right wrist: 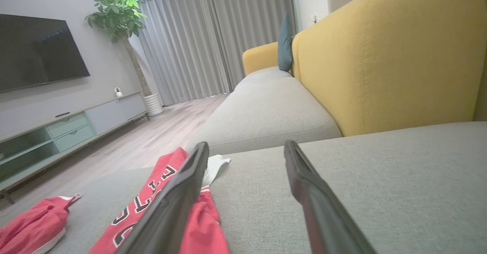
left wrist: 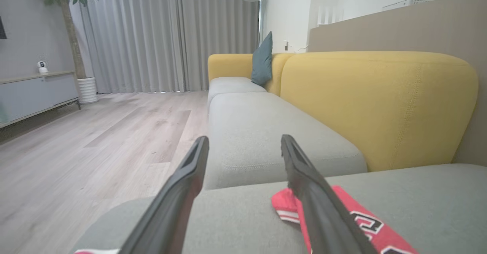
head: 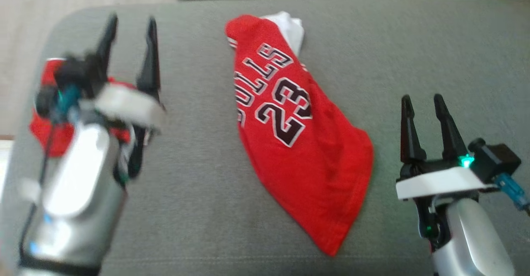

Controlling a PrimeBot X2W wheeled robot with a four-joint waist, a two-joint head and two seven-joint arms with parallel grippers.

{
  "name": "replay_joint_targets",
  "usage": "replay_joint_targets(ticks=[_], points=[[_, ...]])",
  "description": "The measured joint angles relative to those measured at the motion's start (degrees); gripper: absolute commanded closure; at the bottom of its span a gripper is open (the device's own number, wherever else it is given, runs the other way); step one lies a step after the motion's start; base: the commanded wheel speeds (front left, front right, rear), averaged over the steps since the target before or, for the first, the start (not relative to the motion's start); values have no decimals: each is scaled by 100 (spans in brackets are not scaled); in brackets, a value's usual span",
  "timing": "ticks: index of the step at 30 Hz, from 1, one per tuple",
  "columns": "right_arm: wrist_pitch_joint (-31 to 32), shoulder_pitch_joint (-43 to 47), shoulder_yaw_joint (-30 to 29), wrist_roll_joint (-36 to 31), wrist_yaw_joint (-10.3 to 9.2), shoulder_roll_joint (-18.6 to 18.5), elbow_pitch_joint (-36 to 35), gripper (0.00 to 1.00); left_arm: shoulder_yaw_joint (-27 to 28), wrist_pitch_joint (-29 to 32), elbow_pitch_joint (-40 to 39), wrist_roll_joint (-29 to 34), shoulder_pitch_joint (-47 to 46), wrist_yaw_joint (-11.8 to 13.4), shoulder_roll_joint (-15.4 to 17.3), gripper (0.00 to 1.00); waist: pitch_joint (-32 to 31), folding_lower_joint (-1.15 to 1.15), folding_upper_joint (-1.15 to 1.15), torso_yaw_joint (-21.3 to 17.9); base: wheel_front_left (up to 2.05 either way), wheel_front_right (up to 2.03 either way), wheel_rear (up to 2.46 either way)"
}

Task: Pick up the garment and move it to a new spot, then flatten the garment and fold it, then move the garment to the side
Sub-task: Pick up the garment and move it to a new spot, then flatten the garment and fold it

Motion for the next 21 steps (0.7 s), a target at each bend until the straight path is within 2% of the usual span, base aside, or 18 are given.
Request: replay_joint_targets(ticks=[8,12,18,21], points=[[0,424,-141,-183,0,3,-7,0,236,0,-1089,347,1780,312,-307,0,-418,0,0,479,0,0,0],[0,640,-172,-201,0,5,-24,0,339,0,-1495,764,2507,474,-508,0,-614,0,0,641,0,0,0],[0,777,-169,-202,0,7,-79,0,541,0,-1646,978,3114,508,-781,0,-657,0,0,689,0,0,0],[0,776,-176,-223,0,7,-119,0,655,0,-1717,1076,3121,411,-822,0,-622,0,0,714,0,0,0]])
